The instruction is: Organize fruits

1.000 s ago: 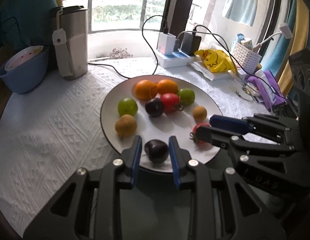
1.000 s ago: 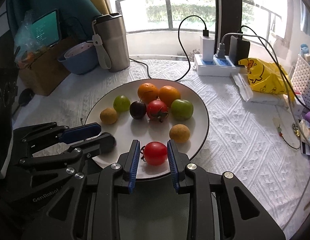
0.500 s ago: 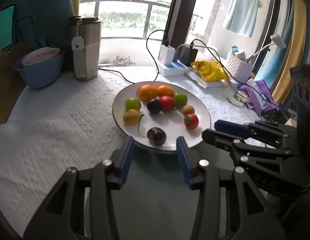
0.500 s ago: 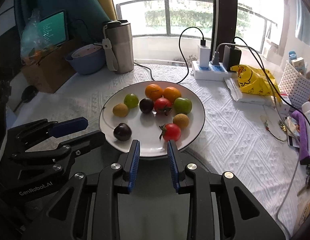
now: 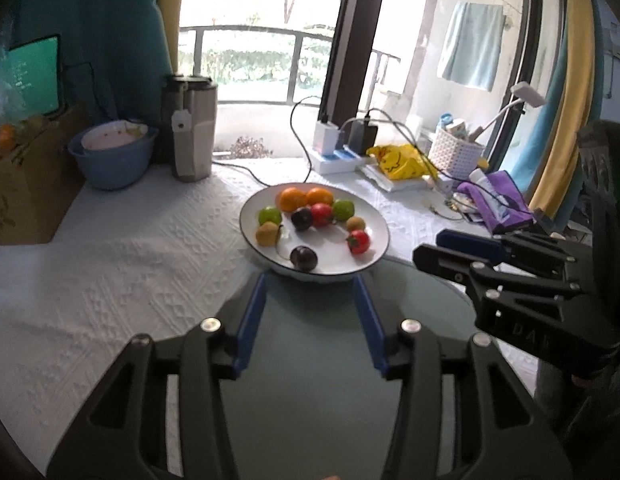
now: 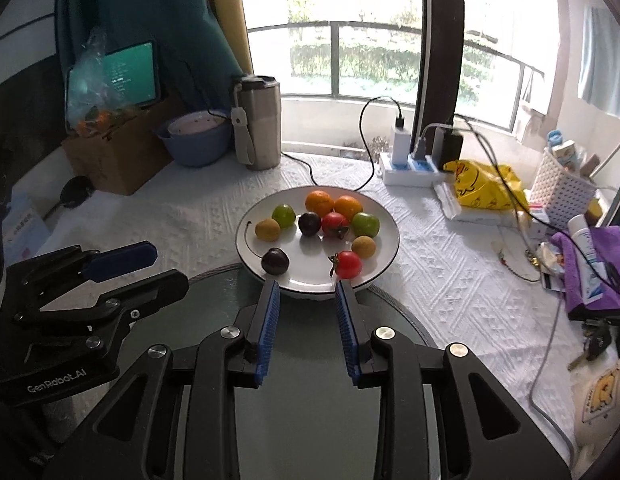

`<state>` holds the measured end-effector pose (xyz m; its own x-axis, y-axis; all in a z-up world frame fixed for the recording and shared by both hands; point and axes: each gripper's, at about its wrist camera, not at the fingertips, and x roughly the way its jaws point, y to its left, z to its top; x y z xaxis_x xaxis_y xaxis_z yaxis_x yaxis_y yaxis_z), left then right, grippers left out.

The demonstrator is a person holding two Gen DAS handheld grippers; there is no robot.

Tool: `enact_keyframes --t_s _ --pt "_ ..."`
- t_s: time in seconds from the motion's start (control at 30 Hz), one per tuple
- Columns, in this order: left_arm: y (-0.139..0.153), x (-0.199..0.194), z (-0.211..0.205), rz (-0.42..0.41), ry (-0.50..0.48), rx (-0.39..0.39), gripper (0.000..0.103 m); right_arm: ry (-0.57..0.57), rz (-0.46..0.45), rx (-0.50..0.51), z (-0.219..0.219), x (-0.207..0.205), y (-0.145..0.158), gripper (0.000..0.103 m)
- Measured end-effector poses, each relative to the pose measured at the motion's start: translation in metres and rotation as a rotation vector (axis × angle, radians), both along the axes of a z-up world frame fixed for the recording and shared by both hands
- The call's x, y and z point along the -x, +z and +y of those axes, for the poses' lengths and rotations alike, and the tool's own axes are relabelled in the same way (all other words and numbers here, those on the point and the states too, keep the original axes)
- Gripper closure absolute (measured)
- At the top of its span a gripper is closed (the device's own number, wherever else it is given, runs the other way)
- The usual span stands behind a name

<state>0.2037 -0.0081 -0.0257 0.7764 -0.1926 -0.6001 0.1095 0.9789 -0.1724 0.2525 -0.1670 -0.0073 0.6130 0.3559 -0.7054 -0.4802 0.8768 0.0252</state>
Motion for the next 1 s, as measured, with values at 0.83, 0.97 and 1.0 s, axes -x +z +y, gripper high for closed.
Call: enact_keyframes --t_s 0.83,0.97,1.0 --pt "0.079 0.097 0.0 -0.258 0.048 -0.04 0.005 -0.06 -0.247 -0.068 -0.026 0.091 0.09 0.035" --pt "0.091 0.106 0.0 -0.293 0.074 -0.052 0.005 -0.067 -0.279 -0.079 -0.03 0.104 0.103 0.034" --pt "0.095 0.11 0.0 -0.305 0.083 -0.059 0.005 -0.068 -0.29 -0.079 -0.03 0.107 0.106 0.034"
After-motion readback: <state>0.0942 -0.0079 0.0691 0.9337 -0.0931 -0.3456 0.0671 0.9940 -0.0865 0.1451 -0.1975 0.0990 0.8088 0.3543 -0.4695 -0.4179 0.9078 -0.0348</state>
